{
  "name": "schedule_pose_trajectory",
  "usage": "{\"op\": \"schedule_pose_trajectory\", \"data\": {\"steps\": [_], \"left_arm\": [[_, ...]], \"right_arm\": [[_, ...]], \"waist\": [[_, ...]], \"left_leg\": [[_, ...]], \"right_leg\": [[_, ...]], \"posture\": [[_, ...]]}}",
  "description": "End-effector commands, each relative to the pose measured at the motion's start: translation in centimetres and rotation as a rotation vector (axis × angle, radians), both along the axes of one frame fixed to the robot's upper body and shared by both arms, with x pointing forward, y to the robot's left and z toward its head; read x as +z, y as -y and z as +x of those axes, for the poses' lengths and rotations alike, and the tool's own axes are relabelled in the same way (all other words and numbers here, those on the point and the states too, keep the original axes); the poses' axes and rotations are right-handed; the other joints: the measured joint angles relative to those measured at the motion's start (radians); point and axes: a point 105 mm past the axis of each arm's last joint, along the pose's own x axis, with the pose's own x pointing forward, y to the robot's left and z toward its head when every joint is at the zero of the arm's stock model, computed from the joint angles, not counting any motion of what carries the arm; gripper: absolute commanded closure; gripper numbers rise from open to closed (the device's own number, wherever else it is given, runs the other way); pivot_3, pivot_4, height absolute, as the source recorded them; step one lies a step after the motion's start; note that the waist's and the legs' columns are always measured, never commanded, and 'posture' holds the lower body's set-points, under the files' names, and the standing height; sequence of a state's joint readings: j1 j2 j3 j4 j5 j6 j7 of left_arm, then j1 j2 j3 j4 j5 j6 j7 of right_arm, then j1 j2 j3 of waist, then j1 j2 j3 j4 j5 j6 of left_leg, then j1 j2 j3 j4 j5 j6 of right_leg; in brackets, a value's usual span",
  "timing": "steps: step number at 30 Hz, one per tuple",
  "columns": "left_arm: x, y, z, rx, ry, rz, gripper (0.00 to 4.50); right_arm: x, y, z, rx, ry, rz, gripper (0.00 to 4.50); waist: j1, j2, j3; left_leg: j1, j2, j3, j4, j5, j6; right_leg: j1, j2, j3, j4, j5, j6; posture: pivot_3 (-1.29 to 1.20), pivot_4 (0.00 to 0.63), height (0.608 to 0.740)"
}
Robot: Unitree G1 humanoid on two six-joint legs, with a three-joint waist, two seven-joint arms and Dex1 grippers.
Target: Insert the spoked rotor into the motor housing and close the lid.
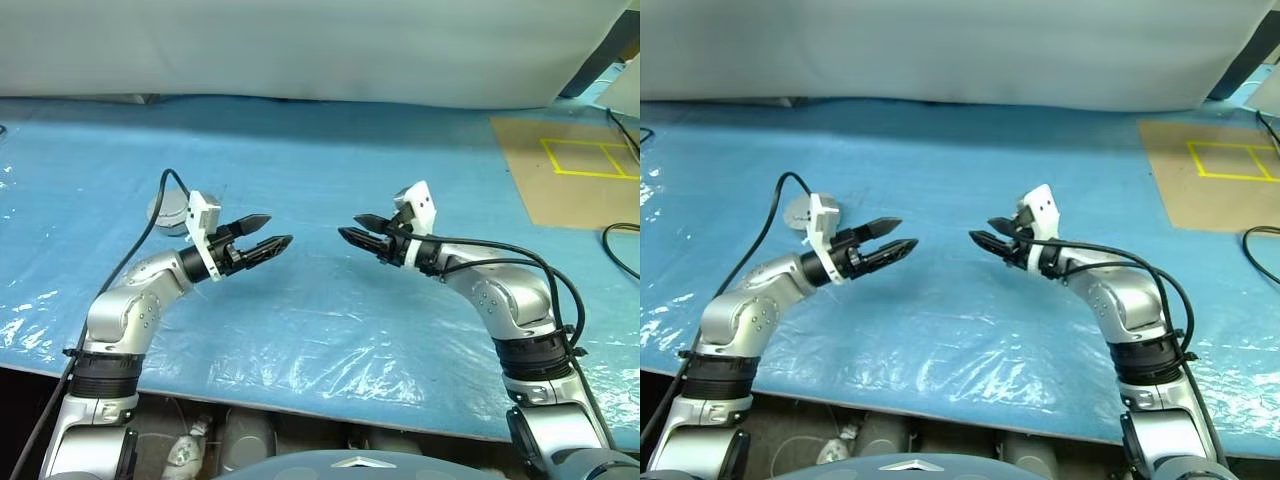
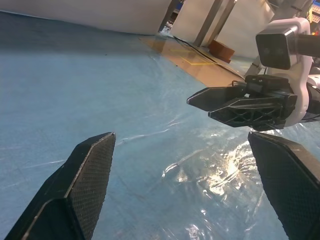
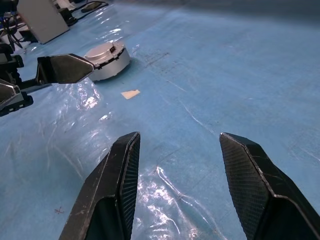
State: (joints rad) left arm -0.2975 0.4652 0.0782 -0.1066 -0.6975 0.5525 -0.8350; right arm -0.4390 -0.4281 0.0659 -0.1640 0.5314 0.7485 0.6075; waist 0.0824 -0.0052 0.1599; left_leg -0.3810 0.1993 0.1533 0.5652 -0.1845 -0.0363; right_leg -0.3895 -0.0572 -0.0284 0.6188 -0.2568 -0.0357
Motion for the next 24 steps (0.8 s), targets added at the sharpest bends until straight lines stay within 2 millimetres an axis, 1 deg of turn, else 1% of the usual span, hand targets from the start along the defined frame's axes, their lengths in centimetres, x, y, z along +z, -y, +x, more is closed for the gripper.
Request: {"op": "schedule_pose_trajectory", "data": {"steps": [1, 12, 17, 24], "left_arm": [[1.33, -0.56, -0.08, 0.035, 0.062, -0.014, 0.02], [1.32, -0.7, -0.1, 0.06, 0.074, -0.021, 0.02], [1.33, -0.61, -0.1, 0.066, 0.075, -0.029, 0.02], [1.17, -0.47, -0.12, 0.067, 0.071, -0.036, 0.02]], "right_arm": [[1.33, -0.59, 0.33, 0.023, 0.058, 0.007, 1.89], [1.5, -0.97, 0.77, 0.047, 0.068, 0.0, 1.89], [1.28, -1.05, 0.7, 0.05, 0.063, -0.003, 1.89], [1.46, -0.85, 0.9, 0.049, 0.064, -0.003, 1.89]], "waist": [[-0.002, 0.0, 0.0], [-0.005, 0.0, 0.0], [-0.006, 0.0, 0.0], [-0.007, 0.0, 0.0]], "left_leg": [[0.0, 0.0, 0.0, 0.0, 0.0, 0.0], [0.0, 0.001, 0.0, 0.001, 0.0, 0.0], [0.0, 0.001, 0.0, 0.001, 0.0, 0.0], [0.0, 0.001, 0.0, 0.001, 0.0, 0.0]], "right_leg": [[0.0, 0.0, 0.0, 0.0, 0.0, 0.0], [0.0, 0.0, 0.0, 0.001, 0.0, 0.0], [0.0, 0.0, 0.0, 0.001, 0.0, 0.0], [0.0, 0.0, 0.0, 0.001, 0.0, 0.0]], "posture": [[0.0, 0.15, 0.74], [0.0, 0.15, 0.74], [0.0, 0.15, 0.74], [0.0, 0.15, 0.74]]}}
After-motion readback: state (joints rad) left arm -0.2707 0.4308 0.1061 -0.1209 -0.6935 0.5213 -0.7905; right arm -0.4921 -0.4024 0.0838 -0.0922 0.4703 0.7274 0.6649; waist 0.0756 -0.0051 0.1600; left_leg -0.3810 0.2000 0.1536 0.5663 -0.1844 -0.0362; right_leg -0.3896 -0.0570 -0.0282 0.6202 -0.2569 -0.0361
